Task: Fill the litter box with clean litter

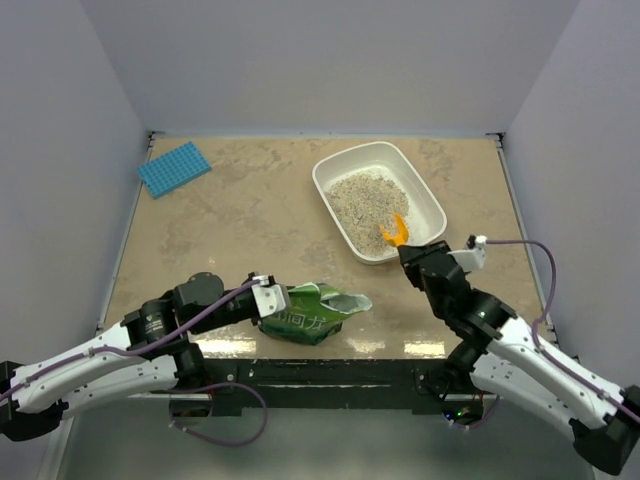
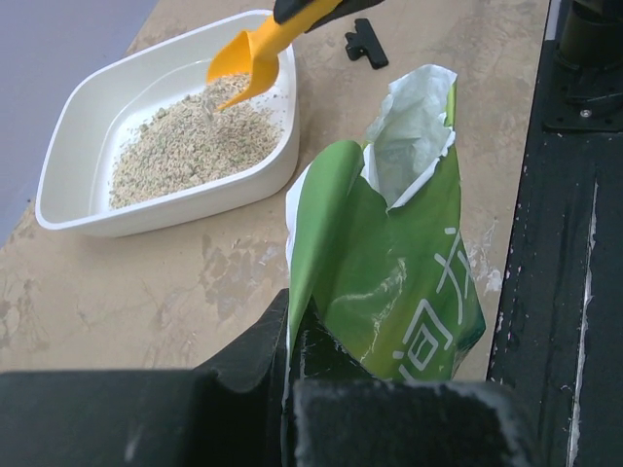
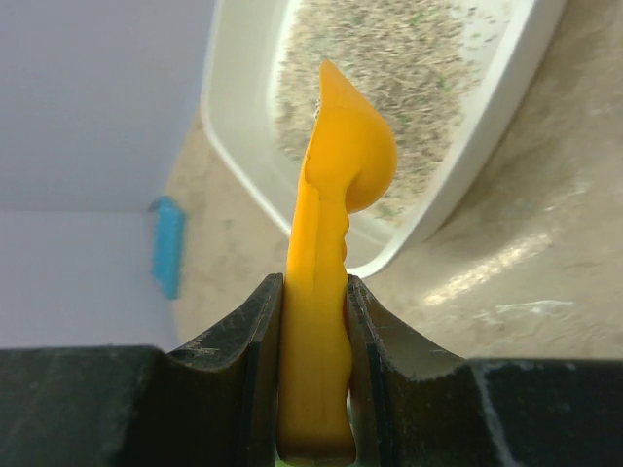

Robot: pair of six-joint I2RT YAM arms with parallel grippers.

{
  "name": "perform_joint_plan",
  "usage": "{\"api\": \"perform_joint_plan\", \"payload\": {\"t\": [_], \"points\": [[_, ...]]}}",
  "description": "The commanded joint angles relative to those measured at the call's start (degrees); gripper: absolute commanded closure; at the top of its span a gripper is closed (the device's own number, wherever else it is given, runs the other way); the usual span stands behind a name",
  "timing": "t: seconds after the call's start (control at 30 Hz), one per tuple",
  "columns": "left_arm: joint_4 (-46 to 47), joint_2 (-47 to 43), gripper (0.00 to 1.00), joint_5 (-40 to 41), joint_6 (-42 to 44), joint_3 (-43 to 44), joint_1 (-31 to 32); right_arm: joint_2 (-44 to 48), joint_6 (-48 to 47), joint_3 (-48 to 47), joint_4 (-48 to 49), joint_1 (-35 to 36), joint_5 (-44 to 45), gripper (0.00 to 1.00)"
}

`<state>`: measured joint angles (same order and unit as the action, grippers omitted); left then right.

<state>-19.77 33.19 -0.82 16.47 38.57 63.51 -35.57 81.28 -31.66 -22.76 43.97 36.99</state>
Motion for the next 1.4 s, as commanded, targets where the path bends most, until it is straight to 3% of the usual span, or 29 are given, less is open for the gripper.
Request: {"api": "perform_joint_plan", "payload": {"t": [0.0,0.13,0.2,0.33,0.43,0.57,0.73,0.87,1.07,1.37], "points": [[-3.2,-0.5,1.00,3.5,-2.0,2.1,0.0,-11.5,-8.5,-9.6,0.8,0.0,8.3,1.00],[-3.6,-1.3,1.00,5.2,-0.7,2.6,0.0,-20.9,-25.8,-18.7,-2.1,-1.3,11.1,1.00],[-3.6,-1.2,1.00,6.0,0.6,3.3,0.0,-25.1,-30.3,-23.8,-4.0,-3.4,10.6,1.00],[-3.4,0.6,1.00,7.6,2.5,5.4,0.0,-29.7,-45.5,-31.2,-5.8,-4.9,7.7,1.00],[-3.4,2.5,1.00,8.7,5.1,7.0,0.0,-35.6,-51.9,-38.6,-12.4,-6.3,3.4,1.00],[-3.7,5.4,1.00,10.4,10.2,9.9,0.0,-39.8,-56.7,-45.3,-18.1,-6.5,-0.3,1.00],[-3.1,8.5,1.00,10.7,17.3,13.4,0.0,-38.5,-61.3,-45.5,-18.5,-7.1,-9.0,1.00],[-3.5,11.2,1.00,8.6,24.5,19.3,-0.1,-38.7,-62.7,-46.6,-21.4,-7.1,-8.0,1.00],[-11.2,16.9,1.00,7.6,28.8,29.4,-0.1,-36.0,-64.4,-47.4,-23.9,-7.5,-6.6,1.00],[-11.0,15.7,1.00,7.3,36.1,28.7,-1.5,-28.8,-64.1,-55.4,-28.5,-7.6,-20.5,1.00]]}}
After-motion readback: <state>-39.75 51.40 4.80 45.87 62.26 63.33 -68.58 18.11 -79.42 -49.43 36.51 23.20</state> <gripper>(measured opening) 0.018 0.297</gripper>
